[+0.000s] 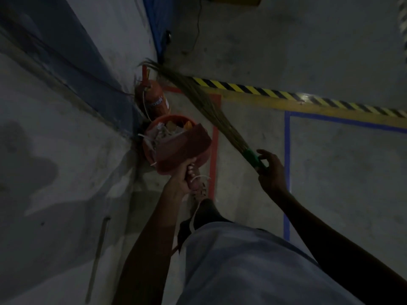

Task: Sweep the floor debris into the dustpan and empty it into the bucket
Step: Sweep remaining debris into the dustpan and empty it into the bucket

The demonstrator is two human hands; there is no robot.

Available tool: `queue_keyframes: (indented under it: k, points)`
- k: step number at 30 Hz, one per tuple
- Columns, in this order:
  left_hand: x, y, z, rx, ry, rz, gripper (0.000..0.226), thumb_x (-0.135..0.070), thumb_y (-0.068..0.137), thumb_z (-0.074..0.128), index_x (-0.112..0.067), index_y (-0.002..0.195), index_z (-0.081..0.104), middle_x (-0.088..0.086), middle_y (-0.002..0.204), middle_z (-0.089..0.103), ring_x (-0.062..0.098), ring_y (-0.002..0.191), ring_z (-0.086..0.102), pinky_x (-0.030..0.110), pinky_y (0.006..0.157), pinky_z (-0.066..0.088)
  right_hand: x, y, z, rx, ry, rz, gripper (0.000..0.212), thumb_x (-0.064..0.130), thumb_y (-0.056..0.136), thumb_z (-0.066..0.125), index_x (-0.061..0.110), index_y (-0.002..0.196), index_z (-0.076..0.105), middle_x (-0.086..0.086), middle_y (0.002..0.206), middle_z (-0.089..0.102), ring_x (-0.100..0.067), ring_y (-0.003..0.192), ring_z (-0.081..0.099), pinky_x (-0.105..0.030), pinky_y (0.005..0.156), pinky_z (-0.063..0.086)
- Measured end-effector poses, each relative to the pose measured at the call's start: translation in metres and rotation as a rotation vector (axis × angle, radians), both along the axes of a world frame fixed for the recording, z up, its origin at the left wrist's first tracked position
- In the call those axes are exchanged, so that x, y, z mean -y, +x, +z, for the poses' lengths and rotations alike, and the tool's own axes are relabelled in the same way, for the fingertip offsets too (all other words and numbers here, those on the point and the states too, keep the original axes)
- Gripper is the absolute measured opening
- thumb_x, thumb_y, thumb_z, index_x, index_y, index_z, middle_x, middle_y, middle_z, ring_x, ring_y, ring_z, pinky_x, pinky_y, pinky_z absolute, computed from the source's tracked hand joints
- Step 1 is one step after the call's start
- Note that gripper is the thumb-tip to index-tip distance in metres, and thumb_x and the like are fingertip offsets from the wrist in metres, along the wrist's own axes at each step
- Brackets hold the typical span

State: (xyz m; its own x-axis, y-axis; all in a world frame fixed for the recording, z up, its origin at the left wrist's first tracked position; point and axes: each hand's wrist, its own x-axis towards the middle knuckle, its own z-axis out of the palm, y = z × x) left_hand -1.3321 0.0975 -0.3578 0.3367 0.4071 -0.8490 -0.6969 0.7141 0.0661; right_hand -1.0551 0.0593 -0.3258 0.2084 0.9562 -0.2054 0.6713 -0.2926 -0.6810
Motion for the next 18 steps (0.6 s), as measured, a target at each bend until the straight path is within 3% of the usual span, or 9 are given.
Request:
queue_keyframes:
  k: [5,9,12,18]
  points:
    - [-0.062,-0.035,-0.019,0.058,-0.017,0.112,0.034,-0.010,0.101,0.045,-0.014,0.067,0.046,-0.005,0.042,0.039,0.004,0.033,0.040,0.013,0.034,0.034,-0.032,-0.021,-0.005,0.040,-0.016,0.002,0.061,-0.008,0.084,0.067,0.021,0.136,0.053,-0.004,0.126,0.056,-0.020,0.110,0.060,-0.047,0.079,0.060]
    - [-0.073,-0.060,-0.045,0.126,-0.087,0.100,0.041,-0.009,0.092,0.055,-0.018,0.056,0.038,-0.005,0.042,0.040,0.005,0.035,0.042,0.017,0.038,0.042,-0.050,-0.035,-0.007,0.068,0.002,0.003,0.063,-0.009,0.082,0.068,0.022,0.135,0.053,-0.003,0.125,0.057,-0.018,0.109,0.060,-0.045,0.078,0.060]
    - [-0.073,-0.067,-0.061,-0.012,-0.095,0.084,0.050,-0.006,0.096,0.052,-0.019,0.051,0.035,-0.005,0.041,0.038,0.005,0.035,0.040,0.017,0.042,0.043,-0.055,-0.044,-0.004,0.069,0.017,-0.005,0.063,-0.009,0.083,0.068,0.022,0.136,0.053,-0.004,0.121,0.058,-0.020,0.103,0.063,-0.041,0.078,0.059]
    - [-0.059,-0.064,-0.055,0.039,-0.114,0.023,0.061,-0.008,0.102,0.042,-0.017,0.041,0.036,-0.005,0.038,0.034,0.005,0.030,0.036,0.016,0.035,0.037,-0.060,-0.044,0.004,0.128,0.034,-0.012,0.061,-0.004,0.084,0.070,0.023,0.135,0.053,-0.003,0.121,0.060,-0.015,0.094,0.063,-0.027,0.067,0.056]
